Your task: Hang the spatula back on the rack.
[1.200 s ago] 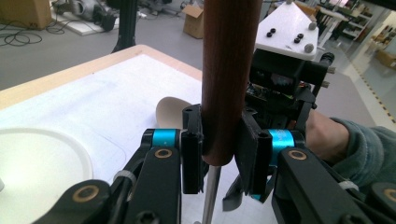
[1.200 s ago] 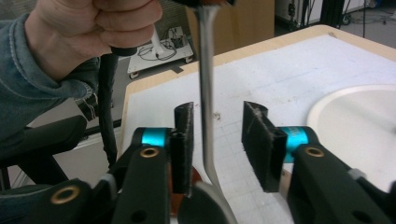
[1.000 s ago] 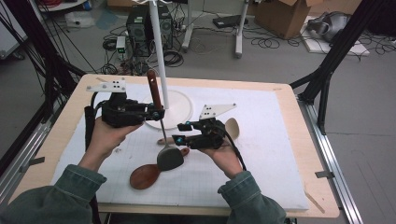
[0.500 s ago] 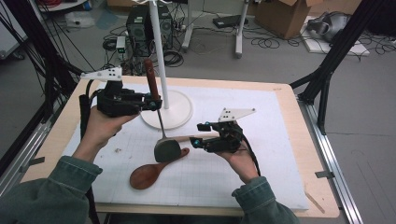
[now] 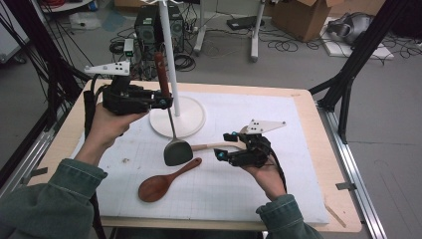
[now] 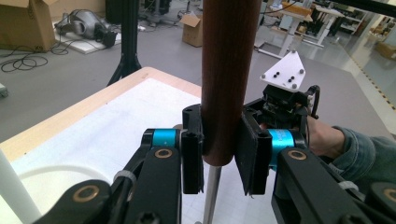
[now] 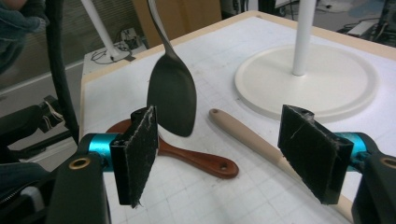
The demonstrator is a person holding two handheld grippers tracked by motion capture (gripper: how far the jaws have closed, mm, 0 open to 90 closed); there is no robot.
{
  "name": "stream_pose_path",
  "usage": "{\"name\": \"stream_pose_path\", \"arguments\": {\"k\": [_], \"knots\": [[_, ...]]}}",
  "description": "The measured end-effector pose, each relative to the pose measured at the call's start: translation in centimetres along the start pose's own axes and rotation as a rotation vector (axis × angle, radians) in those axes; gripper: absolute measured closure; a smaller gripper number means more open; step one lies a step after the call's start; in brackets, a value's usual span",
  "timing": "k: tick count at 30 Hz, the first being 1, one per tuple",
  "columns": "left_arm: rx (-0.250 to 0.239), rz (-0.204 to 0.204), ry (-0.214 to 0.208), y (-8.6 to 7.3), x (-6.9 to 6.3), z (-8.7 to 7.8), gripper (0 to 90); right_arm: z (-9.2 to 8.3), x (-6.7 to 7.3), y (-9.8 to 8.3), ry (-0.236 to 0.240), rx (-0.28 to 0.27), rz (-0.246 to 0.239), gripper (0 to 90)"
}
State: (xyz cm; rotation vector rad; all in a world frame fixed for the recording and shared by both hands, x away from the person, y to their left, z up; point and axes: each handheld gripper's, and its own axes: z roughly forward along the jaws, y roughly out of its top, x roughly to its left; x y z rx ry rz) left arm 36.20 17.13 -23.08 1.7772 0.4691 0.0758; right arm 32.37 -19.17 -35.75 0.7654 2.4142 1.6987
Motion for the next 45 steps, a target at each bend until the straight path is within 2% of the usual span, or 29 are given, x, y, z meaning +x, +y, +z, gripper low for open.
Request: {"name": "stream_pose_path", "arguments": {"k": [14,20,26,33,41,45], "knots": [[-0.005,0.016,-0.006,2.0,1.8,0.1,73.3,-1.6,-0.7,-1.1,-0.045,0.002,0.014,26.1],[-0.002,0.006,-0.009,2.8,2.9,0.7,73.2,-2.2,-0.9,-1.3,-0.061,0.001,0.014,25.1],[0.002,0.014,-0.014,4.0,3.5,1.2,73.3,-2.8,-1.2,-1.5,-0.08,-0.002,0.027,23.7],[0.0,0.018,-0.005,5.6,4.3,1.4,73.2,-3.5,-1.4,-1.7,-0.095,-0.013,0.021,22.1],[-0.019,0.005,0.009,7.2,5.5,1.4,73.3,-4.0,-1.7,-1.8,-0.105,-0.026,0.022,21.4],[-0.005,0.0,0.018,7.9,6.2,1.6,73.3,-4.1,-1.8,-1.9,-0.104,-0.025,0.02,21.4]]}}
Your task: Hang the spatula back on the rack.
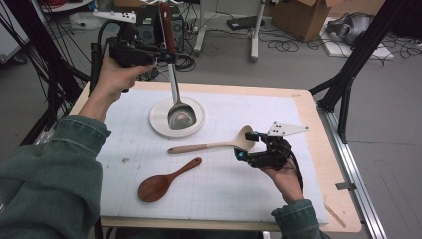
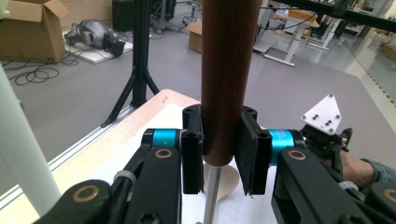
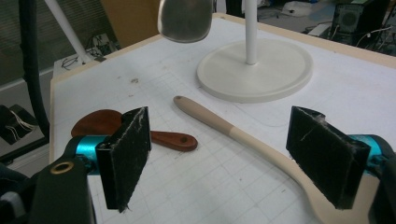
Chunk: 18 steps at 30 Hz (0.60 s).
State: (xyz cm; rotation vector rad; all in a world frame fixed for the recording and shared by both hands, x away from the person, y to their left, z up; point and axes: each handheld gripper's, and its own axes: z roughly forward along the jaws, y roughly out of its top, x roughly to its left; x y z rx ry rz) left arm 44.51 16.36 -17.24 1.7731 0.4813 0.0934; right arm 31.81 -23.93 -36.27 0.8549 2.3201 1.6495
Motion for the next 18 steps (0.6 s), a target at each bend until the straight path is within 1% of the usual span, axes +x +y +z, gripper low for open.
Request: {"name": "stream_pose_path", "arguments": {"k": [2,4,7,11,14,16,17,18], "knots": [[0.0,0.001,0.003,0.3,0.3,0.1,73.3,0.0,-0.1,0.0,0.0,0.001,-0.007,21.4],[-0.006,-0.009,0.003,0.5,0.6,0.2,73.3,0.0,-0.1,0.0,0.002,0.003,-0.007,21.4],[0.004,-0.022,0.007,0.5,1.3,0.4,73.3,-0.1,-0.1,-0.1,0.002,0.0,-0.007,21.4],[0.011,-0.029,0.014,0.5,1.9,0.7,73.2,-0.2,-0.2,-0.1,0.005,0.001,-0.005,21.5],[0.008,-0.038,0.019,0.6,2.3,0.8,73.3,-0.2,-0.2,-0.1,0.006,0.001,-0.008,21.4],[0.007,-0.038,0.021,0.8,2.4,0.8,73.3,-0.3,-0.2,-0.1,0.008,0.0,-0.005,21.5],[0.006,-0.036,0.02,0.8,2.5,0.8,73.3,-0.3,-0.2,-0.1,0.006,-0.004,-0.011,21.4],[0.004,-0.036,0.02,0.9,2.5,0.8,73.3,-0.3,-0.2,-0.1,0.006,-0.005,-0.005,21.5]]}}
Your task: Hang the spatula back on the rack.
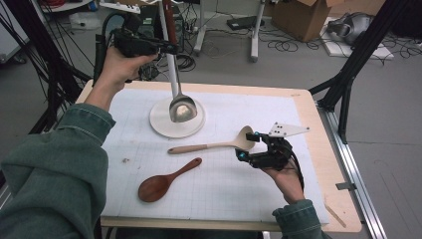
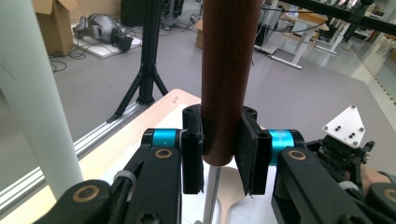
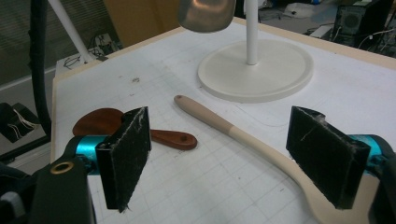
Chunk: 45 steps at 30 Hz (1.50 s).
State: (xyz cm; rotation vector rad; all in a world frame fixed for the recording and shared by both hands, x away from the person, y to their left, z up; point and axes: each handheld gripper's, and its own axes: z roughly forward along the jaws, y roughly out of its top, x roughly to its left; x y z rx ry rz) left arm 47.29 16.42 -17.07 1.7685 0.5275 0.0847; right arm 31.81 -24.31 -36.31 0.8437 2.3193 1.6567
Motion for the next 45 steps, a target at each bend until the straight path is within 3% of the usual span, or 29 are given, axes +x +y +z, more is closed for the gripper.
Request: {"name": "stream_pose_path", "arguments": {"k": [23,45], "knots": [[0.024,-0.028,0.025,-0.1,1.6,0.3,73.2,0.0,-0.1,0.0,0.009,-0.014,-0.005,21.4],[0.04,-0.026,0.1,-0.7,2.2,-0.4,70.6,-0.1,-0.1,0.0,0.016,-0.015,-0.003,21.5]]}}
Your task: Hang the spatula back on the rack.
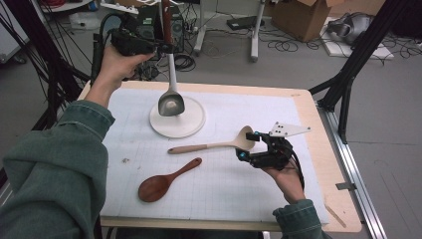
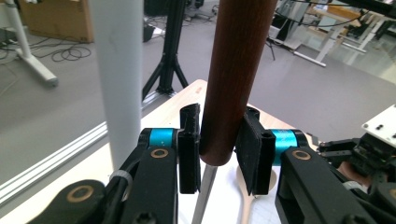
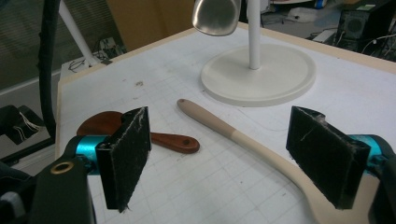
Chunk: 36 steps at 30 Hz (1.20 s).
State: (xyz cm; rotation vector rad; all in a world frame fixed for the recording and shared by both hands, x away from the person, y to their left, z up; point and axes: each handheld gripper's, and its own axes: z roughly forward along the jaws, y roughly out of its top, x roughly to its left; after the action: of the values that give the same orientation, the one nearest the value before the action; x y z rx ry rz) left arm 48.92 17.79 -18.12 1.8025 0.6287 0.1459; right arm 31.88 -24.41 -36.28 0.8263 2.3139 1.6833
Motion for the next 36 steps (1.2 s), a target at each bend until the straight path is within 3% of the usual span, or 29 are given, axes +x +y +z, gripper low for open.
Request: {"name": "stream_pose_path", "arguments": {"k": [12,20,31,36], "knots": [[0.009,0.005,0.017,-0.4,0.2,-0.9,65.6,-0.2,-0.3,0.0,-0.006,-0.004,0.013,21.5],[0.004,0.029,0.023,-0.6,-0.5,-2.2,64.2,-0.6,-0.1,0.4,-0.007,-0.007,0.007,21.4],[-0.003,0.049,0.018,-0.1,-1.6,-4.4,80.6,-1.0,0.4,1.7,-0.012,0.006,-0.031,21.5],[-0.008,0.058,0.026,0.4,-2.2,-5.0,86.1,-1.1,0.3,1.6,-0.014,0.012,-0.026,21.4]]}}
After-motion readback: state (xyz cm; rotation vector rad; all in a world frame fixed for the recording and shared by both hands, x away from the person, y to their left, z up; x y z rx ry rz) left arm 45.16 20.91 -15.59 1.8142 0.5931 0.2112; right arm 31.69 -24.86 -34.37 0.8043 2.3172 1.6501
